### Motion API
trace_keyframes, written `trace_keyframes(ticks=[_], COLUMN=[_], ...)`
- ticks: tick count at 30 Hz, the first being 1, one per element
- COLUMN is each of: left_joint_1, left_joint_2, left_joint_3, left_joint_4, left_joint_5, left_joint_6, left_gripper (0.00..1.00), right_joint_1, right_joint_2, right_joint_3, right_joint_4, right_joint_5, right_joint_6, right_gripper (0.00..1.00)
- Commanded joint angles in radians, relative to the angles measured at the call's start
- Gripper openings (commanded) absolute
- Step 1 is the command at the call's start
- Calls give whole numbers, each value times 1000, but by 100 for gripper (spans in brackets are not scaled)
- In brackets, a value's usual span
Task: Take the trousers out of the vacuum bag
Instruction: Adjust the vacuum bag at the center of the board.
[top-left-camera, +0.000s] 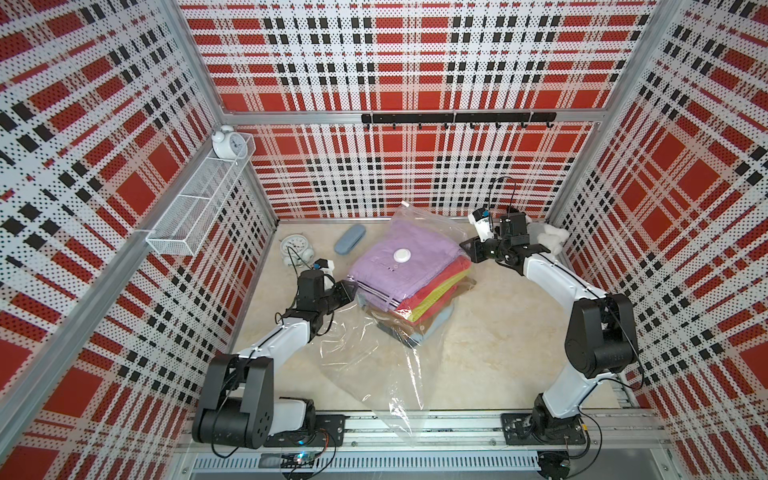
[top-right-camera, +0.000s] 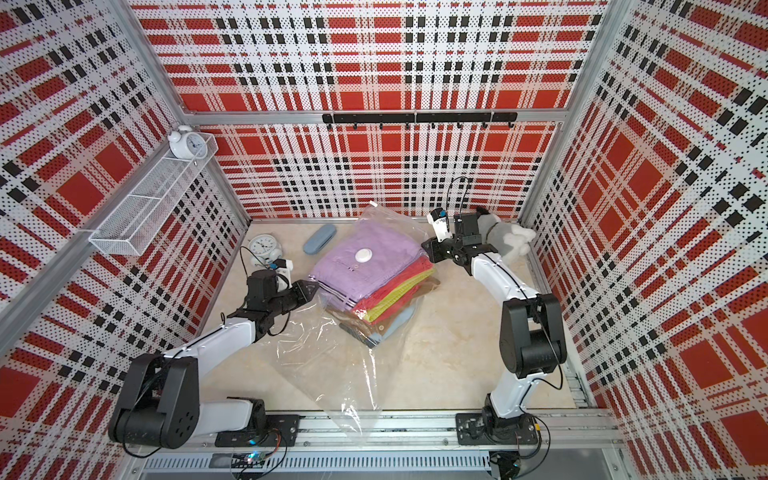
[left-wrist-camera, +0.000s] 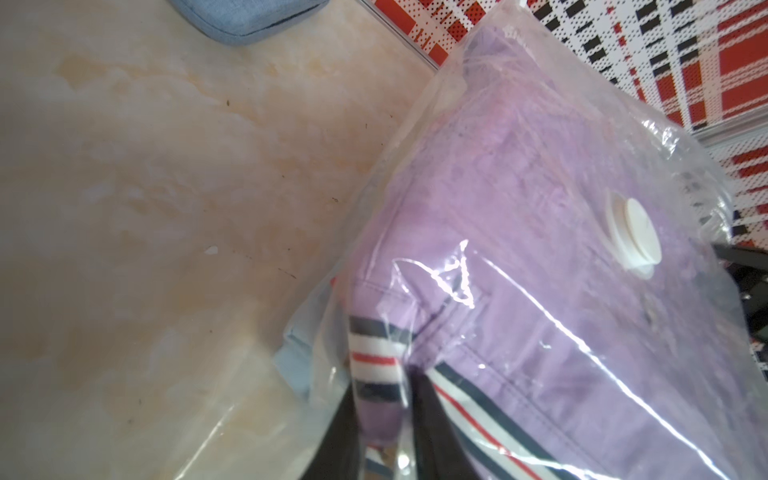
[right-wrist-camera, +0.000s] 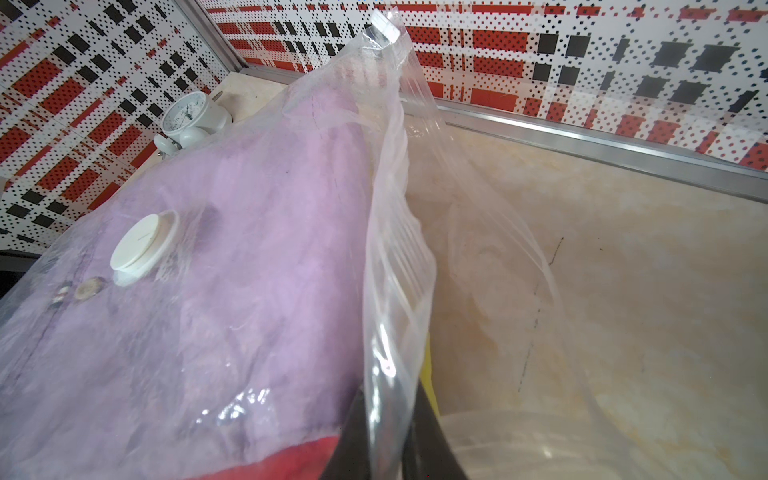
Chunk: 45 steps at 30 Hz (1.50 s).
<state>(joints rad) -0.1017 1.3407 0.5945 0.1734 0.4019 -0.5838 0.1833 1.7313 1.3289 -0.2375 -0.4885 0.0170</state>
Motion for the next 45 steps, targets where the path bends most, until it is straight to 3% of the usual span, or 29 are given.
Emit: trace_keyframes(ticks=[1,12,23,28,35,45], left_joint_1=[8,156,250,272,293,335], left_joint_2=[24,179,381,459,531,587], left_joint_3=[17,323,655,796,951,1109], left_joint_4=[55,-55,-196,-264,-359,-464], left_joint_5=[34,0,23,9,-9,-72], left_joint_6=[-5,56,141,177,210,290], left_gripper=[3,0,0,0,0,0], right_joint_1=[11,59,292,416,639,803], right_joint_2=[-48,-179,-285,-318,-239,-110], right_joint_3=[11,-153,-262,-346,-359,-268], right_joint_4=[-22,15,48,238,379,485], right_joint_5=[-1,13,100,160,260,256], right_joint_6=[-11,67,170,360,472,529], right_gripper=[13,8,9,9,10,9])
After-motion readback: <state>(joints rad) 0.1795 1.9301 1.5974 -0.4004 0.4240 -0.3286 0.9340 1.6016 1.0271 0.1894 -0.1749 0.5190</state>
